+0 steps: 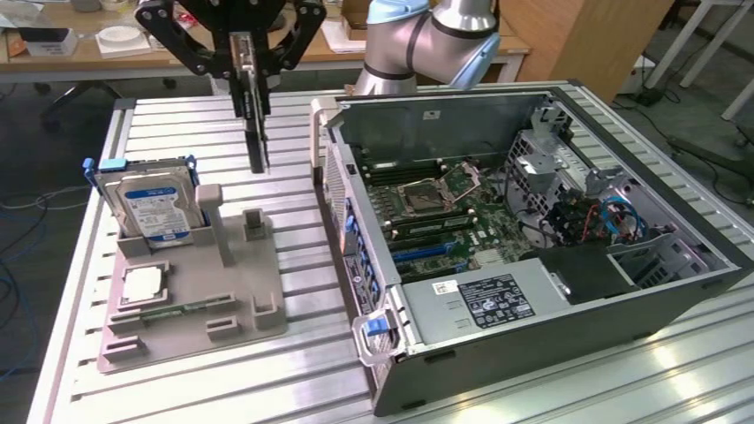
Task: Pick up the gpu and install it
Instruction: 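Pick up the gpu and move the gpu toward the slot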
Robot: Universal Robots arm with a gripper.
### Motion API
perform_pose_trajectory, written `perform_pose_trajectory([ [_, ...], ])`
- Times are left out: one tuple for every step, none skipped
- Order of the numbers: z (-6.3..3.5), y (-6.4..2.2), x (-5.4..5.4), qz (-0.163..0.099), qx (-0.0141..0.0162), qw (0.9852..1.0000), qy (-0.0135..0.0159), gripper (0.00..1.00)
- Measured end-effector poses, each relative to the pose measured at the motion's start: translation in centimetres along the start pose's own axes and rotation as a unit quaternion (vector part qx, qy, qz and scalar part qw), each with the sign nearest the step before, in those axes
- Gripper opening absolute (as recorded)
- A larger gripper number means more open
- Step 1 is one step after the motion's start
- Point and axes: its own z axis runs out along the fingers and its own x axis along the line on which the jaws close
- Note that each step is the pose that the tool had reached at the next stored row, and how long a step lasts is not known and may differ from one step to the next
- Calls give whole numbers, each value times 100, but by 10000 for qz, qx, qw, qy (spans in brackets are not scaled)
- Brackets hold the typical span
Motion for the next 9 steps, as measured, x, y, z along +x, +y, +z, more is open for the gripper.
perform_pose_trajectory([
  [0, 0, -13, 0, 0, 10000, 0, 27],
  [0, 0, -26, 0, 0, 10000, 0, 27],
  [1, 0, -39, 0, 0, 10000, 0, 27],
  [1, 0, -52, 0, 0, 10000, 0, 27],
  [1, -1, -65, 0, 0, 10000, 0, 27],
  [1, -1, -79, 0, 0, 10000, 0, 27],
  [2, -1, -94, 0, 0, 10000, 0, 27],
  [2, -1, -108, 0, 0, 10000, 0, 27],
  [2, -1, -121, -1, -1, 10000, 0, 27],
])
